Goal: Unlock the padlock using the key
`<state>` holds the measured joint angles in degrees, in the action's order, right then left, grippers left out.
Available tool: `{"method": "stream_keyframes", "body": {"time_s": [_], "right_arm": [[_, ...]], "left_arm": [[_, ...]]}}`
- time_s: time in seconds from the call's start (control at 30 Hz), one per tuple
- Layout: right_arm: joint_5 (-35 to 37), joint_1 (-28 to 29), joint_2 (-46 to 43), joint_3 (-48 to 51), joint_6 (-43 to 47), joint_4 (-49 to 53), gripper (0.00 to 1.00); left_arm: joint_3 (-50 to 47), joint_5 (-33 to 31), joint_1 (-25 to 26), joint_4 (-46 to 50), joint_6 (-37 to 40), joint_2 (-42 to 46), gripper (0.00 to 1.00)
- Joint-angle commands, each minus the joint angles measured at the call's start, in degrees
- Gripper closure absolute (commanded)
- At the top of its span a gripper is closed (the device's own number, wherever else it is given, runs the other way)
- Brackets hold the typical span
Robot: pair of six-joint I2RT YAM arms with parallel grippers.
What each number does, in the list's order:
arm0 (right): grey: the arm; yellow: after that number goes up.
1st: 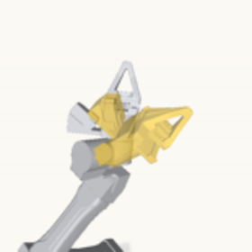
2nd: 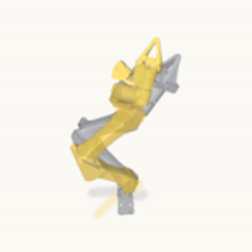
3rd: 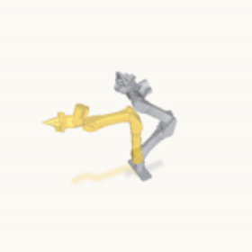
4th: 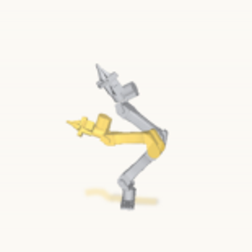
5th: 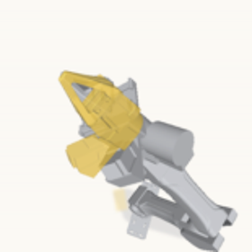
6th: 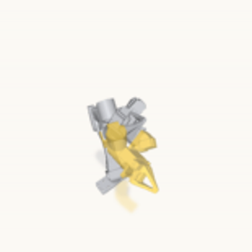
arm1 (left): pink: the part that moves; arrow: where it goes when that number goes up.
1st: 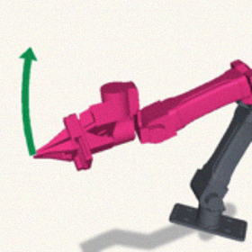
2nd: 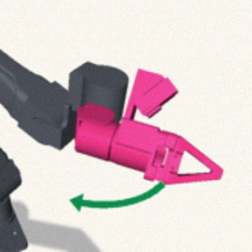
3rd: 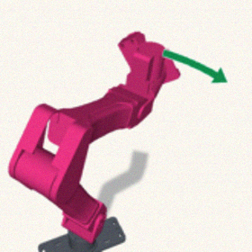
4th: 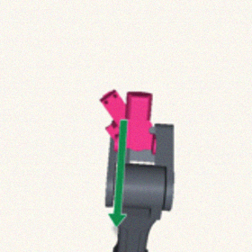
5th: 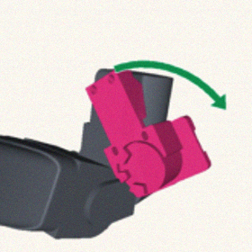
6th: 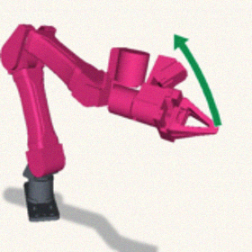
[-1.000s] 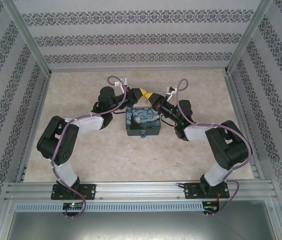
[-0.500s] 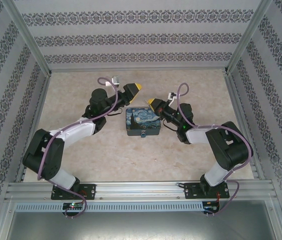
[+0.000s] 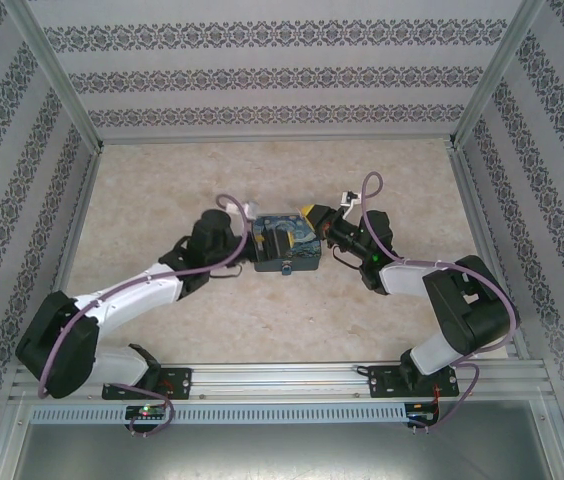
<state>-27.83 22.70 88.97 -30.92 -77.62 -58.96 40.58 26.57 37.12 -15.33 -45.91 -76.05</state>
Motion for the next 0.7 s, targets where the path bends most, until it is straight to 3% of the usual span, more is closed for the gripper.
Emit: {"method": "stream_keyframes", "body": {"time_s": [0.0, 0.27, 0.67], "right_arm": [[-1.1, -0.3, 1.0, 0.2, 1.3, 0.2, 1.0], [-0.7, -0.3, 4.8, 1.5, 1.5, -1.1, 1.0], [0.2, -0.5, 14.0, 1.7, -1.9, -11.4, 1.0]], "left_arm": [[-3.1, -3.8, 3.5, 2.9, 5.5, -2.0, 0.09], [-2.9, -9.8, 9.6, -2.5, 7.7, -11.8, 0.16], [-2.3, -19.0, 10.4, -5.7, 13.0, -16.9, 0.21]]}}
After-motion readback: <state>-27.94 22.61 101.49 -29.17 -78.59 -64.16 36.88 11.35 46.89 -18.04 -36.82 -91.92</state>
